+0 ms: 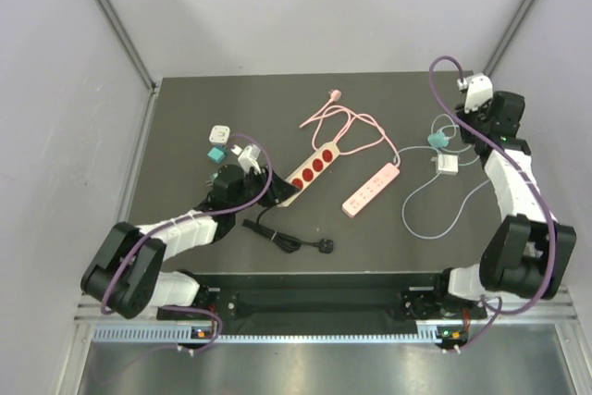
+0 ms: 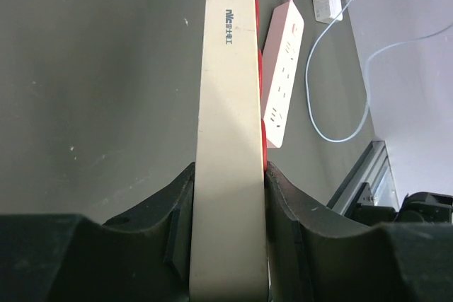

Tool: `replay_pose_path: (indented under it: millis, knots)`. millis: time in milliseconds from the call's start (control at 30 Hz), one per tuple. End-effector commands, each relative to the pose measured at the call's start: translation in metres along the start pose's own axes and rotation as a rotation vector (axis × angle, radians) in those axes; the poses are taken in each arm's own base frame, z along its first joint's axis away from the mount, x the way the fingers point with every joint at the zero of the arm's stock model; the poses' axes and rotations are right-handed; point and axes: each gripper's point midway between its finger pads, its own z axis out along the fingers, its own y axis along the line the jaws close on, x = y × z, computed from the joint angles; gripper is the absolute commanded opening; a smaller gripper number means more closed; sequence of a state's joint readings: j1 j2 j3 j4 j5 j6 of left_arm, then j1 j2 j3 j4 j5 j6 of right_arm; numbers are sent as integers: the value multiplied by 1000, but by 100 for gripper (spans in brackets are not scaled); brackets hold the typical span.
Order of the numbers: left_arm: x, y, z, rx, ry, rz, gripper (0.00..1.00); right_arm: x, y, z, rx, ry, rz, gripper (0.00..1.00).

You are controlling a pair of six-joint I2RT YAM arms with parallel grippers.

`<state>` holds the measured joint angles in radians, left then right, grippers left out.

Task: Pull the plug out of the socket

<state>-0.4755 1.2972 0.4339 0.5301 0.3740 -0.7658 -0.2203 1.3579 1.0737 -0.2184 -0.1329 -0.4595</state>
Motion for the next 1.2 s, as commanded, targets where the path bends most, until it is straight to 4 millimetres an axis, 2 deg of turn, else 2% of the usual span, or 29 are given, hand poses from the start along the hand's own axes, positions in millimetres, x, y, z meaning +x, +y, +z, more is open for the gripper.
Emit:
replay_pose_path:
  millis: [0, 67, 100, 233, 300, 400, 433, 533, 567, 700, 867, 1000, 1067, 1100, 1167]
  knots:
    - [-21, -33, 6, 159, -65, 5, 0, 29, 15, 22, -101, 83, 46, 0]
    - [-18, -34, 10, 178, -54, -12, 0, 36, 22, 30, -143, 109, 63, 0]
    - [-18, -34, 11, 186, -53, -15, 0, 50, 29, 37, -168, 154, 82, 0]
    - [-14, -31, 18, 196, -37, -42, 0, 68, 39, 53, -211, 216, 117, 1]
    - [-14, -32, 19, 208, -38, -48, 0, 74, 42, 60, -221, 238, 130, 6]
    - [-13, -32, 21, 211, -32, -52, 0, 80, 42, 67, -227, 253, 133, 20]
    - [-13, -31, 22, 209, -30, -54, 0, 81, 43, 69, -230, 257, 134, 32]
    - [-12, -30, 23, 207, -27, -52, 0, 80, 40, 72, -223, 257, 123, 46]
    - [-13, -30, 23, 207, -27, -50, 0, 79, 37, 73, -217, 253, 120, 56]
    - [-11, -29, 23, 202, -24, -46, 0, 66, 27, 67, -198, 218, 86, 75]
    - [-11, -30, 21, 203, -21, -34, 0, 43, 21, 47, -211, 139, 5, 85]
    - [-13, -31, 19, 201, -25, -21, 0, 10, 17, 19, -209, 21, -74, 92]
    - [-13, -30, 19, 193, -24, -20, 0, 1, 17, 11, -214, -13, -102, 95]
    - [-14, -32, 18, 196, -25, -15, 0, -8, 20, 5, -231, -46, -117, 96]
    - [-15, -33, 17, 198, -28, -6, 0, -12, 30, -4, -301, -66, -178, 96]
